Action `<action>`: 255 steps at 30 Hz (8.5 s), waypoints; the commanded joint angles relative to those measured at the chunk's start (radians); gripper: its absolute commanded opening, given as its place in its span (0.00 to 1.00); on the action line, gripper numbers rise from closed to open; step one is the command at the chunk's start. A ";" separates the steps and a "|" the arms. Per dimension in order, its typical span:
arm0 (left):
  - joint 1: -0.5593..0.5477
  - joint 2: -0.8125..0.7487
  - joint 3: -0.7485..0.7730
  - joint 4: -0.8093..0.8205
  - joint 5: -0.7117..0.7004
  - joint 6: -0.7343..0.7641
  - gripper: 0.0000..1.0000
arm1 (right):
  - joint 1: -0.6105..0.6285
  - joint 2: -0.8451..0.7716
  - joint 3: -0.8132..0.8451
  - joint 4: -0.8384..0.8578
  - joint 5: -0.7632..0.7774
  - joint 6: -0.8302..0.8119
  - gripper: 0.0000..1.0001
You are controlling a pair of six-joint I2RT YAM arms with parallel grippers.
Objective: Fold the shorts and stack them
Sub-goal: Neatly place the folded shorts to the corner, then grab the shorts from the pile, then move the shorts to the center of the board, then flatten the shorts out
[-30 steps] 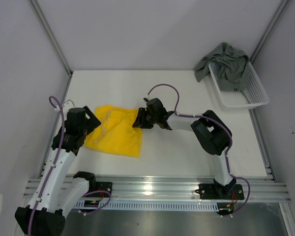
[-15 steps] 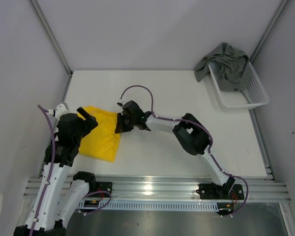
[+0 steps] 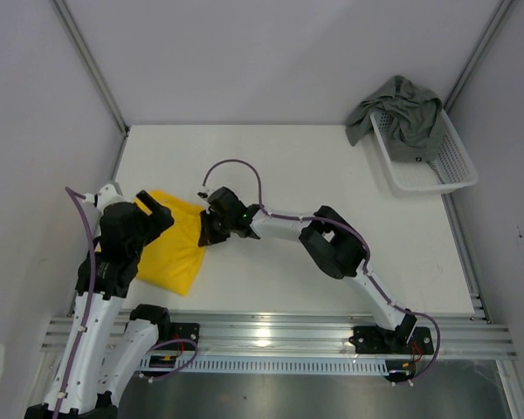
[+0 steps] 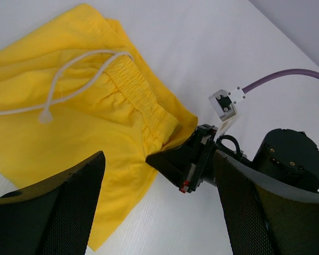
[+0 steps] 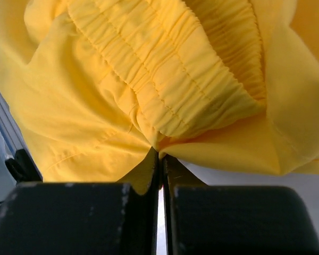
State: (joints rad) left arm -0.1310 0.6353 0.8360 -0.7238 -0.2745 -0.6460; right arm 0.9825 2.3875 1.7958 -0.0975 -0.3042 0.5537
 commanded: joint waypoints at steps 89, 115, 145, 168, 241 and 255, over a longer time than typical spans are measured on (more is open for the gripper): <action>-0.013 0.009 0.018 0.044 0.031 0.037 0.84 | 0.082 0.096 0.221 -0.216 -0.082 -0.689 0.00; -0.013 -0.026 0.008 0.119 0.152 0.103 0.97 | -0.160 -0.534 -0.368 -0.016 0.026 -0.283 0.83; -0.383 0.182 -0.305 0.702 0.126 0.028 0.99 | -1.013 -0.329 0.123 -0.213 0.692 -0.108 0.99; -0.418 0.345 -0.463 0.977 0.161 -0.017 0.99 | -1.044 0.271 0.590 -0.009 0.945 -0.310 0.75; -0.664 0.222 -0.060 0.417 0.063 0.080 0.99 | -0.703 -1.085 -1.135 0.005 -0.009 0.135 0.81; -0.708 0.244 -0.037 0.388 -0.005 0.078 0.99 | -0.691 -0.915 -1.236 0.330 -0.130 0.291 0.76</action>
State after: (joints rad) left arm -0.8284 0.8883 0.7570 -0.3439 -0.2478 -0.5911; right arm 0.2855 1.4609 0.5747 0.0925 -0.3935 0.7918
